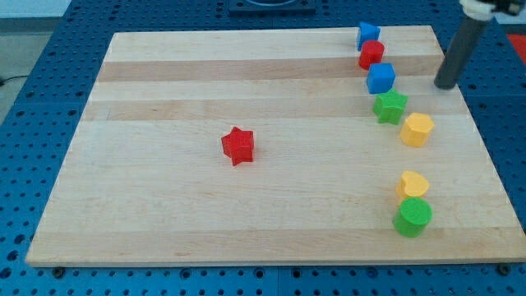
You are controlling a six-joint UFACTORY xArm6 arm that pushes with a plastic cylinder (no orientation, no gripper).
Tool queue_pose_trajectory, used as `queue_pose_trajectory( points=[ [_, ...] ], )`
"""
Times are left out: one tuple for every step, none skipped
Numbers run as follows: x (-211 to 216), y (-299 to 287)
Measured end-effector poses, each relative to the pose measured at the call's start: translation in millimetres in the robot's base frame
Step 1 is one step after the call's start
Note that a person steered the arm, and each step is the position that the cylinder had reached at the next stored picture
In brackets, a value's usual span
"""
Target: Move the red circle to the top right of red star
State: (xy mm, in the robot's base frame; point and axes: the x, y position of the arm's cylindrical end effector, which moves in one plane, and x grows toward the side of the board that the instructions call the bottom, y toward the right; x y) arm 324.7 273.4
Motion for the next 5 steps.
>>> queue_pose_trajectory(
  points=[
    [-37.7, -2.4],
    [-54.2, -27.8],
    [-44.3, -64.2],
    [-38.8, -110.7],
    [-48.9, -108.1]
  ],
)
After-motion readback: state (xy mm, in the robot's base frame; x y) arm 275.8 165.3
